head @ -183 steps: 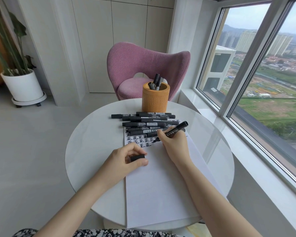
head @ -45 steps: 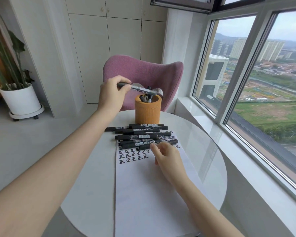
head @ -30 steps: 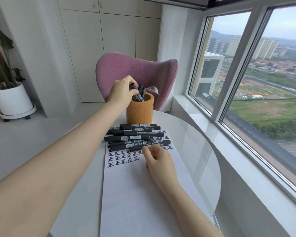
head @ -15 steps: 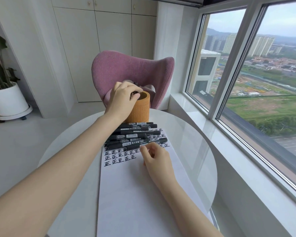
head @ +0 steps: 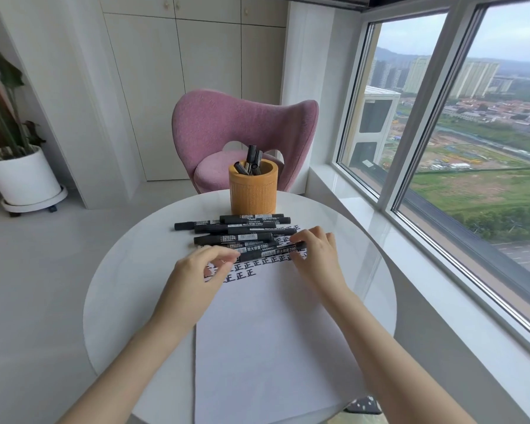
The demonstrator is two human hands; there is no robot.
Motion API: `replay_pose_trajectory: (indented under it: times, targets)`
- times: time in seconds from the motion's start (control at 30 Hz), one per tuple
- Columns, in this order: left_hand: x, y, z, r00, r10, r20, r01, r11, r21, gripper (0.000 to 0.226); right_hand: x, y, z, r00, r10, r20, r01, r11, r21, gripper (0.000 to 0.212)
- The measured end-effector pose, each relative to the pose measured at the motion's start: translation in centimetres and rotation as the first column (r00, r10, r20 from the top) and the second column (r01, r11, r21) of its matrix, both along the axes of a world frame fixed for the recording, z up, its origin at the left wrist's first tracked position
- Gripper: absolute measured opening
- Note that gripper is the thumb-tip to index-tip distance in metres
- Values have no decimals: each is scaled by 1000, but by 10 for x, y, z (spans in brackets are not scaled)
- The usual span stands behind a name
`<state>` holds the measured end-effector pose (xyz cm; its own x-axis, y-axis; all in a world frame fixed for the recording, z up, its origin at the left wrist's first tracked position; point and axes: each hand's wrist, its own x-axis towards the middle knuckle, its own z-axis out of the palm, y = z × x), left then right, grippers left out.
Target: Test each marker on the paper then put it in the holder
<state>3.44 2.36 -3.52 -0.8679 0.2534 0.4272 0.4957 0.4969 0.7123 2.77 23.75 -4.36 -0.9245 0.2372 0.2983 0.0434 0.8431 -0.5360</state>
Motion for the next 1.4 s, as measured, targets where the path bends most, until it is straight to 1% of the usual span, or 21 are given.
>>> replay_pose_trajectory:
  times: [0.13,0.2,0.3,0.37,0.5,0.57,0.63,0.67,0.73,0.83,0.9,0.97,1.0,1.03,1.07,1.13,1.2,1.3,1.4]
  targets:
    - [6,-3,-7,999,26,25,-27,999,28,22,-2,0,3,998,-44,34,38,985,171,29]
    - [8,-2,-9,999,29,35,-30,999,37,21,0,0,6,998,-36,43,26,975,221,26]
    - [11,-1,-9,999,26,37,-28,999,46,21,4,3,7,998,-18,52,5,973,230,20]
    - [12,-2,-9,999,27,23,-28,999,34,22,8,5,9,999,15,37,-22,979,202,16]
    - [9,-3,-11,993,39,-116,-47,997,-68,32,23,3,15,990,137,-24,-135,989,56,7]
    - [9,-2,-9,987,27,-158,-42,995,-92,40,30,2,19,980,195,-46,-196,981,-10,1]
    - [8,0,-6,979,10,-203,-39,990,-138,44,36,-2,23,965,256,-52,-260,963,-75,6]
    - [8,0,-5,975,0,-222,-37,986,-164,43,37,-4,24,959,279,-58,-284,952,-116,5]
    - [9,1,-1,983,-11,-182,-22,984,-177,33,39,-9,27,944,321,-82,-331,910,-251,3]
    - [14,1,3,996,15,-93,-29,988,-151,20,40,-13,33,928,354,-119,-364,784,-504,7]
    - [16,2,3,998,3,-62,-12,988,-155,17,41,-17,36,938,318,-137,-329,696,-638,13]
    - [18,5,5,999,-37,-33,32,989,-141,15,42,-24,37,946,281,-161,-294,540,-789,20]
    - [19,7,6,998,-52,-32,47,989,-139,15,42,-28,38,945,284,-161,-282,466,-839,22]
    - [20,9,8,998,-59,-31,54,989,-141,15,42,-33,38,942,298,-151,-273,425,-863,24]
    - [21,11,10,998,-58,-25,54,987,-150,17,42,-37,39,938,317,-139,-270,417,-868,24]
    - [21,14,14,999,-42,-4,40,984,-172,18,41,-45,39,935,330,-132,-272,425,-863,23]
    - [20,15,15,999,-21,30,26,985,-173,17,38,-49,40,935,320,-149,-283,428,-858,16]
    - [19,14,17,991,-45,124,57,994,-95,21,36,-53,41,924,324,-204,-338,440,-832,8]
    - [16,14,16,970,-129,204,129,992,17,26,36,-54,39,912,325,-248,-373,413,-831,6]
